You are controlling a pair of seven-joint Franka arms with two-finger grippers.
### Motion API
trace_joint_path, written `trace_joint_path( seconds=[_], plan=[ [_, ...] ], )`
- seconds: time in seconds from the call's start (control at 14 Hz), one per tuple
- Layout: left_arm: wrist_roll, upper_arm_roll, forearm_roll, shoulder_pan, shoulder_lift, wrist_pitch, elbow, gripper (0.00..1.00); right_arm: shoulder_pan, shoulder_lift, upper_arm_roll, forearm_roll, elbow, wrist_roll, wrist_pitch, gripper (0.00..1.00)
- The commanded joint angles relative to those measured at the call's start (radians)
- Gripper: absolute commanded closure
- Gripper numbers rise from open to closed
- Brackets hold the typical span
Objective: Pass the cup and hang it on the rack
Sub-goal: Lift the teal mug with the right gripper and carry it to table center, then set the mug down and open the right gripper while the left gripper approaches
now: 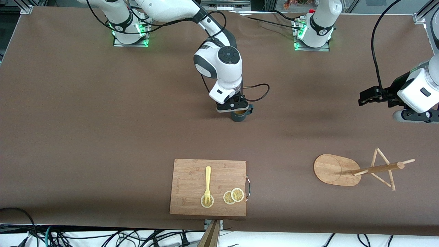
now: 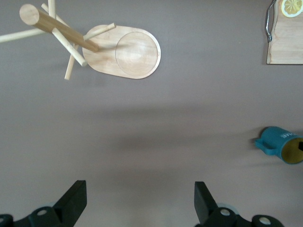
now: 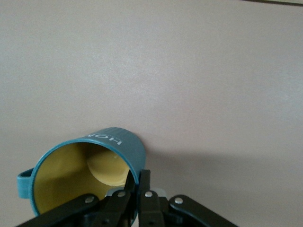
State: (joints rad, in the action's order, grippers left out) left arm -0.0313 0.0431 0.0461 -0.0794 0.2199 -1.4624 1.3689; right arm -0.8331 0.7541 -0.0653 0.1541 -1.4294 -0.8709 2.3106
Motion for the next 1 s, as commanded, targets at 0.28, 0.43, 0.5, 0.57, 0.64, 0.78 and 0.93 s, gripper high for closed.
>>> trace_joint_path(
  seconds=[0.28,0.43,0.5,0.57,0.64,0.78,0.93],
  plan=[
    [0.284,-0.002,0.012,0.003,-0.042,0.025,0.074,0.00,-0.011,0.036,0.008,0.015,0.024,-0.028,0.052,0.34],
    [0.452,-0.002,0.034,0.003,-0.042,0.030,0.108,0.00,-0.005,0.027,0.008,0.013,0.024,-0.016,0.056,0.00],
    [0.564,-0.002,0.038,0.001,-0.045,0.030,0.146,0.00,-0.003,0.021,0.008,0.010,0.024,-0.010,0.052,0.00],
    [0.668,-0.002,0.040,0.001,-0.050,0.030,0.176,0.00,0.002,0.001,0.008,0.010,0.024,-0.010,0.038,0.00],
    [0.744,-0.002,0.043,0.004,-0.050,0.031,0.205,0.00,0.005,-0.016,0.008,0.008,0.024,-0.010,0.014,0.00],
    [0.856,-0.002,0.102,0.010,-0.050,0.028,0.275,0.00,0.032,-0.074,0.010,0.007,0.024,-0.002,-0.073,0.00],
    [0.941,0.000,0.205,0.012,-0.050,0.001,0.355,0.00,0.067,-0.148,0.008,-0.002,0.024,0.012,-0.193,0.00]
  ],
)
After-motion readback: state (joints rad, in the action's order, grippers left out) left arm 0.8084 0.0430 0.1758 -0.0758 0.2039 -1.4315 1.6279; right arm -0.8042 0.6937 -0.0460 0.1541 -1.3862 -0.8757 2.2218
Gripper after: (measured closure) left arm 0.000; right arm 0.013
